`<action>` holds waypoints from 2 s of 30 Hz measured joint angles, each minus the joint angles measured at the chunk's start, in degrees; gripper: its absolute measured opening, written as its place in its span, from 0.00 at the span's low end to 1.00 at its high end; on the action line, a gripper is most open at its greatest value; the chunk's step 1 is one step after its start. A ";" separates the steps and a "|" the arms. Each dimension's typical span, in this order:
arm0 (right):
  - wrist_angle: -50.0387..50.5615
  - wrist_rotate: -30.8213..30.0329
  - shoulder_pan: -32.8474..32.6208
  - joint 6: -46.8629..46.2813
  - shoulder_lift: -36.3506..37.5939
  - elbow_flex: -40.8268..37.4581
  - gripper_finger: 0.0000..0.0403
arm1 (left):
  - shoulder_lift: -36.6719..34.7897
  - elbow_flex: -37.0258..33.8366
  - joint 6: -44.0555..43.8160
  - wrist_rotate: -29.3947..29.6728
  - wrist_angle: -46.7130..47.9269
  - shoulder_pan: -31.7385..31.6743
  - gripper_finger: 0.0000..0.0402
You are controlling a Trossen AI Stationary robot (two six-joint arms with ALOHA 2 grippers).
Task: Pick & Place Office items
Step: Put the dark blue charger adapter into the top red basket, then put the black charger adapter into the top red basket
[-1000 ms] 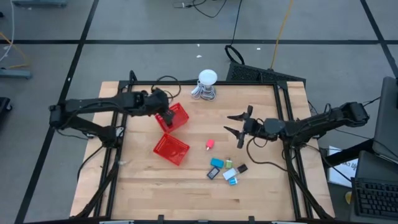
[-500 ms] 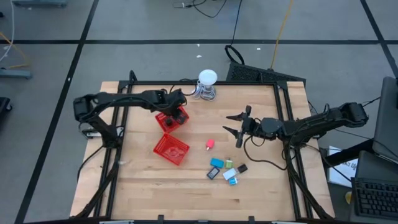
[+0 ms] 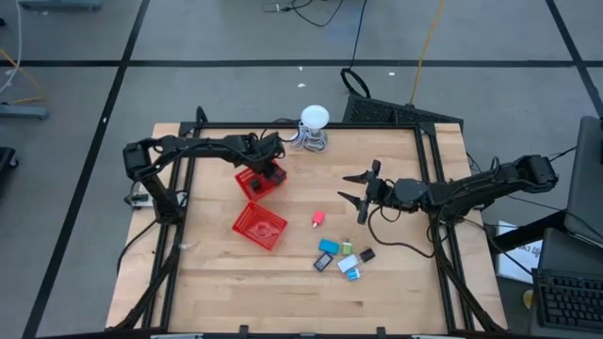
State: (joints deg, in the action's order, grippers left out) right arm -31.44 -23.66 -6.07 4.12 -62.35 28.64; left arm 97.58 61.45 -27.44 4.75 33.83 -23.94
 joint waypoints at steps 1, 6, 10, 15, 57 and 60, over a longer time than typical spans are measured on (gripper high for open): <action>0.01 0.00 0.00 0.00 0.00 0.00 0.49 | -0.02 0.00 0.16 -0.12 -0.24 -0.04 0.33; 0.02 0.00 0.00 0.00 0.00 0.00 0.50 | -0.02 0.00 0.11 -0.28 -0.73 0.02 0.33; 0.00 0.00 0.00 0.00 0.00 0.00 0.49 | -0.02 0.00 -0.32 -0.26 -0.86 0.12 0.33; 0.00 0.00 0.00 -0.02 0.00 0.00 0.49 | -0.01 0.00 -1.24 -0.27 -0.93 0.24 0.33; 0.91 0.00 0.00 0.00 0.02 0.02 0.49 | -7.86 0.02 8.07 -4.17 0.23 -1.20 0.88; 0.89 0.00 0.00 0.00 0.02 0.02 0.49 | -13.27 0.02 10.48 -4.12 -0.85 -0.54 0.86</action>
State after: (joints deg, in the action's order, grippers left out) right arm -30.55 -23.66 -6.07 4.12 -62.33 28.67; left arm 84.31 61.47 -16.97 0.63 32.98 -24.48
